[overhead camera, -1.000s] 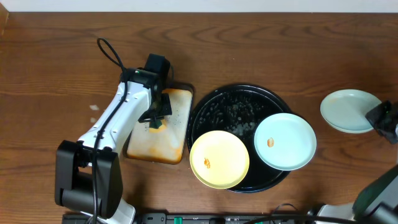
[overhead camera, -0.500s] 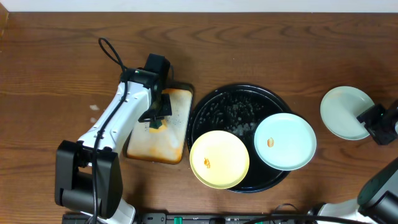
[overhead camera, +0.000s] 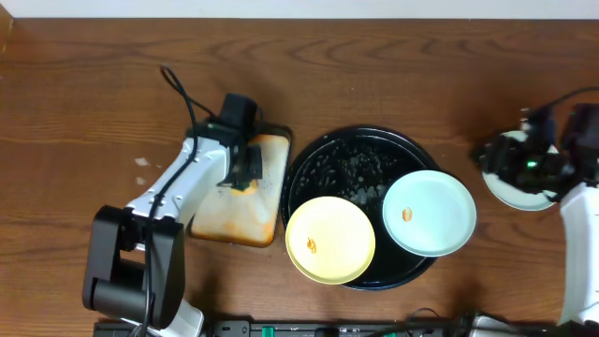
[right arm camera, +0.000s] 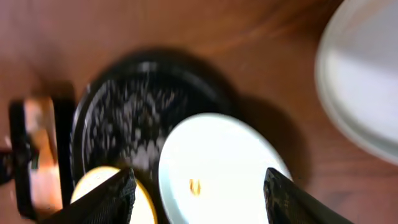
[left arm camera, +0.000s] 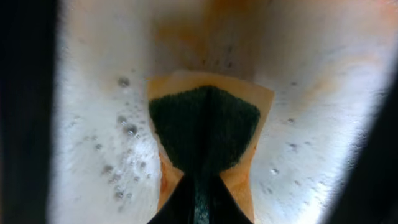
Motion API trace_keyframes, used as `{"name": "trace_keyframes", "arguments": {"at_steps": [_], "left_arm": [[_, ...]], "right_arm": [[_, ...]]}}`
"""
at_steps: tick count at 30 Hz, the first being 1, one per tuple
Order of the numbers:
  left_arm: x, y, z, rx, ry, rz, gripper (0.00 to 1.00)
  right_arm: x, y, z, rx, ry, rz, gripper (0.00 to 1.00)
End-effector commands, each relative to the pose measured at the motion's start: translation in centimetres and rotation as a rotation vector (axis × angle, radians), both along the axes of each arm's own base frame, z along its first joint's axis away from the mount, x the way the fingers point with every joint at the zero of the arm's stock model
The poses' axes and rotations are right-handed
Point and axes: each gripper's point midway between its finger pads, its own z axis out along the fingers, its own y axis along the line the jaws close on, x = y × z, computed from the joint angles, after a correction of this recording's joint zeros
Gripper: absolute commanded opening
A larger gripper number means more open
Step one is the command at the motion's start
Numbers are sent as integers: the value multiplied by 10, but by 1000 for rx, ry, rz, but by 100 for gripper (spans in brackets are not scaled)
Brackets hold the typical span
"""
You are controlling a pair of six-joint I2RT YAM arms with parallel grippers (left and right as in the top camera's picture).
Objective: Clean dirty plates on tray and stack at the side
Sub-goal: 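Lower the plate onto the table's right side and open the right gripper, then grasp the rim of the second pale green plate with the right gripper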
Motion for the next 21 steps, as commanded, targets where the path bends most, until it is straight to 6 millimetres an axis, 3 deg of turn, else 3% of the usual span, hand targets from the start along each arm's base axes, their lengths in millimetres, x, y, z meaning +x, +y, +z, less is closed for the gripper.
{"name": "trace_keyframes", "arguments": {"at_steps": [1, 8, 12, 16, 21], "left_arm": [[-11, 4, -20, 5, 14, -17, 9], [-23, 7, -54, 6, -13, -57, 9], [-26, 7, -58, 6, -10, -58, 9], [-23, 5, -45, -3, -1, -55, 9], [-9, 1, -10, -7, -16, -52, 9]], "right_arm": [[-10, 12, -8, -80, 48, 73, 64], [-10, 26, -9, -83, 48, 125, 61], [-11, 26, -9, -83, 49, 125, 61], [-12, 26, -10, -82, 58, 125, 63], [-17, 12, -16, -161, 97, 90, 66]]}}
